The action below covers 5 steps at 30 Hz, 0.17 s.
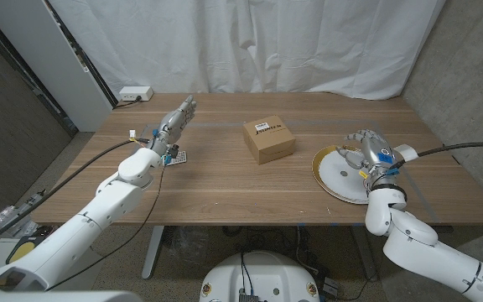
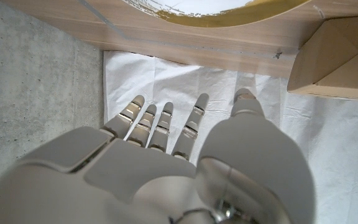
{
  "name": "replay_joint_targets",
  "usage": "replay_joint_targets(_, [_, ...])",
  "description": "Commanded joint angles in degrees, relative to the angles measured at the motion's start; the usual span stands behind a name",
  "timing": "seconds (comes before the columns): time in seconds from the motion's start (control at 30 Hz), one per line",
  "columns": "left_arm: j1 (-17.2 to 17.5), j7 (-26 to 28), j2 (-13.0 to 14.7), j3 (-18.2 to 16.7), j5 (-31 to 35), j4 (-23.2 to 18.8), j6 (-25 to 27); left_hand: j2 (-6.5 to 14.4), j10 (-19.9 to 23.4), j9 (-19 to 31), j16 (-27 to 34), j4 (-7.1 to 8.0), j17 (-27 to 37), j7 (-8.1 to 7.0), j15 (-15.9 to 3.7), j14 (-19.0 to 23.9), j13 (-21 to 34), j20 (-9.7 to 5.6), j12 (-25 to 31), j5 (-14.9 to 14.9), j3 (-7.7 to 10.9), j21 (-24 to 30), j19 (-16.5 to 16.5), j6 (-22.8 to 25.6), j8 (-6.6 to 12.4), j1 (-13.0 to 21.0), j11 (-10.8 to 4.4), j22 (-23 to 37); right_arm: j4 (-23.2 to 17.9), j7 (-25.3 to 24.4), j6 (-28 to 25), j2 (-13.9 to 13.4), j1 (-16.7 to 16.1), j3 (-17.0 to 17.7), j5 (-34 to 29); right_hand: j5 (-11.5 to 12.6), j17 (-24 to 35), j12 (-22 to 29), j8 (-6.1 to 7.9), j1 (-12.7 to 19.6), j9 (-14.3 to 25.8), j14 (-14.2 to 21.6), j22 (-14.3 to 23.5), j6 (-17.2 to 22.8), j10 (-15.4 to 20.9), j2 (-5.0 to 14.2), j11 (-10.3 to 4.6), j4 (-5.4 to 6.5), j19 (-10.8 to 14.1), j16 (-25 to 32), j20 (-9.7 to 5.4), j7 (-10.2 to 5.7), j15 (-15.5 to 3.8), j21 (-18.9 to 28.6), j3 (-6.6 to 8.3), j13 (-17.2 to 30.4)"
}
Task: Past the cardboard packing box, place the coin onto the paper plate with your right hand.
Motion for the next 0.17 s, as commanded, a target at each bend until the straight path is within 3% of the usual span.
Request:
replay_joint_targets(0.03, [0.6, -1.3, 0.5, -0.2, -0.7, 0.0, -0.4, 0.6, 0.2, 0.2, 0.0, -0.13, 0.3, -0.15, 0.07, -0.2, 0.1, -0.77, 0.3, -0.2, -0.31, 0.0, -0.3, 0.0, 0.10, -0.1, 0.03, 0.2, -3.4, 0.3, -2.3, 0.1, -1.1, 0.4, -2.5, -0.2, 0.1, 0.3, -0.07, -0.4, -0.1, 0.4, -0.1, 0.6, 0.4, 0.05, 0.30, 0.26, 0.1, 0.4, 0.18, 0.10, 0.49, 0.1, 0.10, 0.2])
replay_joint_targets(0.17, [0.9, -1.3, 0.7, -0.6, -0.9, 0.2, -0.8, 0.6, 0.1, 0.2, 0.0, -0.13, 0.3, -0.14, 0.09, -0.2, 0.1, -0.72, 0.2, -0.2, -0.32, 0.0, -0.4, 0.0, 0.10, -0.1, 0.23, 0.2, -3.4, 0.3, -2.6, 0.7, -0.8, -0.1, -3.4, -0.2, 0.1, 0.3, -0.10, -0.5, -0.2, 0.5, -0.1, 0.8, 0.3, 0.14, 0.33, 0.32, 0.1, 0.4, 0.22, 0.04, 0.48, 0.2, 0.10, 0.2])
